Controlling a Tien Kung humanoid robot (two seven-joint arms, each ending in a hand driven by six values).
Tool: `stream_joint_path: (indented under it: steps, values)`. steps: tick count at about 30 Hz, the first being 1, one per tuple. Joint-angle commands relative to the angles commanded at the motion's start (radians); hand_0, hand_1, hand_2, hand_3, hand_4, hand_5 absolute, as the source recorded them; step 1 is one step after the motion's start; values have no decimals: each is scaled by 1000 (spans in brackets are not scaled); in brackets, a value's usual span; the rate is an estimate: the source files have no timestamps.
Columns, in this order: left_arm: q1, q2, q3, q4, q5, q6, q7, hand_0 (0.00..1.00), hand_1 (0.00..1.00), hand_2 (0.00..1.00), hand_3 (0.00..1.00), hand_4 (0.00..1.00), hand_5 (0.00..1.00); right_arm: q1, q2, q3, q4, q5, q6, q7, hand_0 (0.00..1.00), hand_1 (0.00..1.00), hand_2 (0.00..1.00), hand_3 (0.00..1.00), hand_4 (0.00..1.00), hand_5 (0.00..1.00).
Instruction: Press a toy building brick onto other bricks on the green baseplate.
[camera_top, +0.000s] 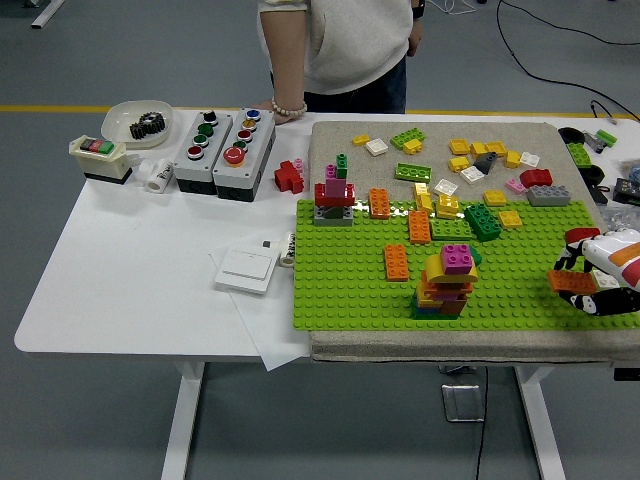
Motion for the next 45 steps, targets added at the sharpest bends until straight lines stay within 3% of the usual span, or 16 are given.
stream_joint_path:
  steps: [10,25,45]
  values:
    - [4,1,-1,1,4,0,0,787,765,733,587,643,670,-7,-18,56,65,-15,3,-5,404,457,560,527,655,290]
    - [10,6,0,1,9,-2,-1,787,766,734,587,644,671,-3,-69,111,251,-14,25,-21,407,458,561,527,657,288]
    - [11,16,18,4,-18,4,-9,790,765,737,586,645,666,83,-185,31,444,246,129,-100,404,462,562,531,675,290]
